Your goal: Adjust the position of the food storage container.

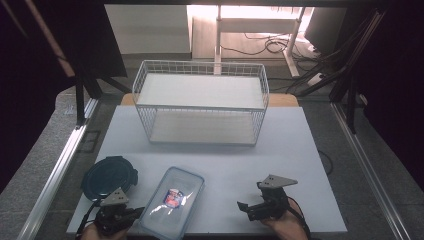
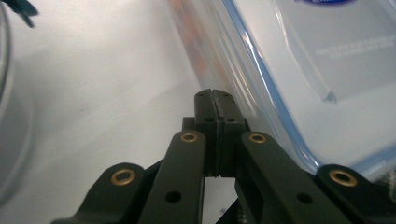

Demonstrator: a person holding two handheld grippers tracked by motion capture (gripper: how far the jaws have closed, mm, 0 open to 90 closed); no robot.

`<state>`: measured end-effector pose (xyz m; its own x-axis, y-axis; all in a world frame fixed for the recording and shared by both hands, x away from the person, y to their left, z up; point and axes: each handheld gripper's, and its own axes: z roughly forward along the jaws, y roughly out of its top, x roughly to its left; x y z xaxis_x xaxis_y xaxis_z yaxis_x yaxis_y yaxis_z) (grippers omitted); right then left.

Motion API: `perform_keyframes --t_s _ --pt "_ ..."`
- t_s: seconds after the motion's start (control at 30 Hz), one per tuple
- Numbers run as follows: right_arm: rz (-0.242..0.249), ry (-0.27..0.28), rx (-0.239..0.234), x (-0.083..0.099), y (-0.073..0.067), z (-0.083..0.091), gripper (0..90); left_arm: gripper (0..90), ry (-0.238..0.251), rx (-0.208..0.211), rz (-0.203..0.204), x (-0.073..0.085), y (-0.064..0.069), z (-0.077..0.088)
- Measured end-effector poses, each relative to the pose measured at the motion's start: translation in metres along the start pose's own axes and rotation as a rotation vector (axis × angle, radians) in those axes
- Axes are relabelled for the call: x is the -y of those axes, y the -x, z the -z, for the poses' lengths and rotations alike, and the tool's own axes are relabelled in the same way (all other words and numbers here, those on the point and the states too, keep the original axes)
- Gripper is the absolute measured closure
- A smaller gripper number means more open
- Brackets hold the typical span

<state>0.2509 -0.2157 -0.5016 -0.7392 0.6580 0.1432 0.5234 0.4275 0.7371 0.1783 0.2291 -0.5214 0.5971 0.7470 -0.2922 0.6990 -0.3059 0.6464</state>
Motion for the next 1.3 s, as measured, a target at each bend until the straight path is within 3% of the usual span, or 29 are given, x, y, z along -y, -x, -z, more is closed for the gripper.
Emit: perform_keyframes --t_s 0.07,0.2,0.27,0.33,0.37,0.4,0.47,0.53,0.6,0.8,0.87,1.1,1.13,1.2,1.23,1.27,1.3 --pt "0.007 -0.014 -0.017 0.000 -0.007 0.002 8.4 90.0 0.006 0.010 0.007 -0.002 0.001 -0.003" --pt "0.035 -0.053 -0.075 0.000 -0.020 0.010 49.8 90.0 0.014 0.025 0.007 -0.007 0.006 -0.009" --pt "0.055 -0.079 -0.120 0.001 -0.027 0.012 65.9 90.0 0.003 0.044 -0.002 -0.009 0.009 -0.011" --pt "0.080 -0.104 -0.151 0.004 -0.035 0.010 75.1 90.0 0.003 0.061 0.009 -0.007 0.010 -0.010" --pt "0.080 -0.104 -0.151 0.004 -0.035 0.010 75.1 90.0 -0.009 0.074 0.022 -0.004 0.011 -0.008" --pt "0.118 -0.136 -0.160 0.006 -0.043 0.008 80.3 90.0 -0.037 0.098 0.033 0.002 0.011 -0.006" --pt "0.134 -0.151 -0.170 0.008 -0.048 0.007 81.9 90.0 -0.072 0.130 0.035 0.008 0.014 -0.006" --pt "0.136 -0.160 -0.173 0.008 -0.049 0.007 83.1 90.0 -0.094 0.133 0.029 0.012 0.019 -0.008" --pt "0.127 -0.158 -0.179 0.009 -0.049 0.008 84.2 90.0 -0.087 0.156 0.030 0.010 0.023 -0.011" --pt "0.091 -0.152 -0.203 0.012 -0.048 0.015 85.9 90.0 -0.097 0.187 -0.020 -0.008 0.040 -0.036" --pt "0.078 -0.151 -0.208 0.016 -0.047 0.019 86.4 89.9 -0.088 0.180 -0.040 -0.017 0.045 -0.045" --pt "0.048 -0.185 -0.250 0.033 -0.051 0.030 86.9 89.9 -0.085 0.191 -0.090 -0.045 0.054 -0.073" --pt "0.050 -0.200 -0.261 0.035 -0.052 0.030 86.9 90.0 -0.089 0.189 -0.098 -0.049 0.054 -0.076" --pt "0.051 -0.220 -0.291 0.038 -0.056 0.028 86.8 89.9 -0.086 0.129 -0.113 -0.056 0.049 -0.075" --pt "0.051 -0.220 -0.291 0.038 -0.056 0.028 86.8 89.9 -0.086 0.129 -0.113 -0.056 0.049 -0.075" --pt "0.061 -0.225 -0.328 0.038 -0.060 0.025 86.3 89.9 -0.049 0.069 -0.097 -0.067 0.036 -0.070" --pt "0.060 -0.220 -0.343 0.038 -0.063 0.024 86.0 89.8 -0.028 0.051 -0.093 -0.074 0.028 -0.068"
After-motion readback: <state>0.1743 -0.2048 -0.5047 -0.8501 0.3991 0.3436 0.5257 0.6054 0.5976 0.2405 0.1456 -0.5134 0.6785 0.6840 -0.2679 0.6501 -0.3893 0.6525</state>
